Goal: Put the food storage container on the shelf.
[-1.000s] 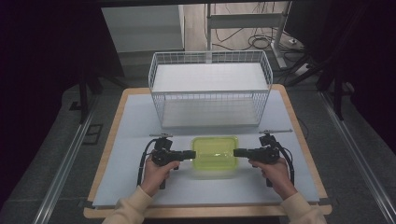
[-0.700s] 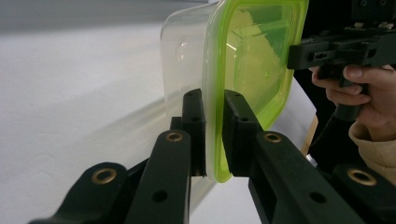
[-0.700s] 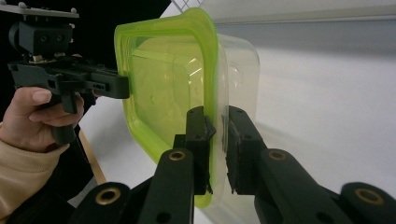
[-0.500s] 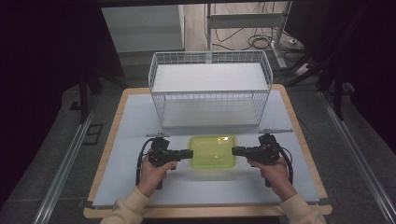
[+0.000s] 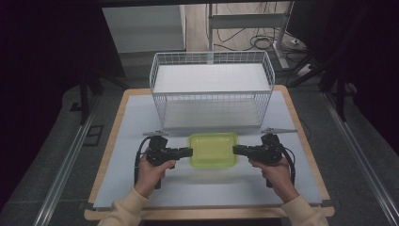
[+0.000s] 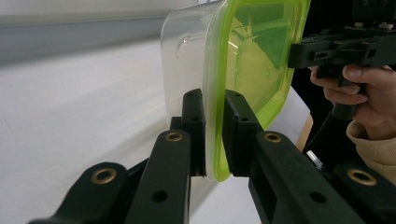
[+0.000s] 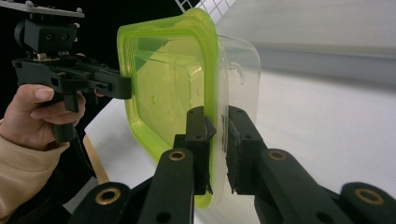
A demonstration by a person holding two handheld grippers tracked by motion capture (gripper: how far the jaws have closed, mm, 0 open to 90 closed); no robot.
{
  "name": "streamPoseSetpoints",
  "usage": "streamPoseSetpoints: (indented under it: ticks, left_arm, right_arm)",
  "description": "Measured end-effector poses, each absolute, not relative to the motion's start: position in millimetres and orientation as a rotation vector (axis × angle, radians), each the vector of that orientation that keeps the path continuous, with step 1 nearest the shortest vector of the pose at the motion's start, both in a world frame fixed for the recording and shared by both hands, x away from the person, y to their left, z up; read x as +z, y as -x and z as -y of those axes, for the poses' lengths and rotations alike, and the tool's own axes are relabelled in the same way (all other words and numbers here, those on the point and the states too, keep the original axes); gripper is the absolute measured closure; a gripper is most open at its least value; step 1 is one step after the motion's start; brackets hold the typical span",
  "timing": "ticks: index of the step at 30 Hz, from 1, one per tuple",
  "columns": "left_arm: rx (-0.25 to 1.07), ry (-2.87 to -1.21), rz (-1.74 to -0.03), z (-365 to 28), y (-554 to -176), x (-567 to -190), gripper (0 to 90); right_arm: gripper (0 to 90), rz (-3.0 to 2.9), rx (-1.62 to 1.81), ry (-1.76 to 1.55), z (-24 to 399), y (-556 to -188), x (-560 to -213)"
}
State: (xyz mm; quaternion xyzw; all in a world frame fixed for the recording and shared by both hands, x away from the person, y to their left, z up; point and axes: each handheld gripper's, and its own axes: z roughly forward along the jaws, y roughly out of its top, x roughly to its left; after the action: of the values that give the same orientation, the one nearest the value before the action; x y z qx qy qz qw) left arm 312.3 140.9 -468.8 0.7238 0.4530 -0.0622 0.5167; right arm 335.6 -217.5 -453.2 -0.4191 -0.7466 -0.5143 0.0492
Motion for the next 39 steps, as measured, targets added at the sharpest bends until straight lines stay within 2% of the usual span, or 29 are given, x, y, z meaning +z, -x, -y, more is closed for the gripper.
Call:
streamPoseSetpoints:
  ticks: [19,39]
  left_arm:
    - [-0.110,-1.755,-1.053,-144.1,-321.5,-439.1,80.7]
    - [-0.060,-1.741,-1.022,-145.3,-332.9,-402.5,80.6]
  right_arm:
    - [80.9,2.279,-1.643,1.269,214.2,-339.0,-431.1]
    - [80.9,2.324,-1.700,1.246,211.6,-348.0,-389.4]
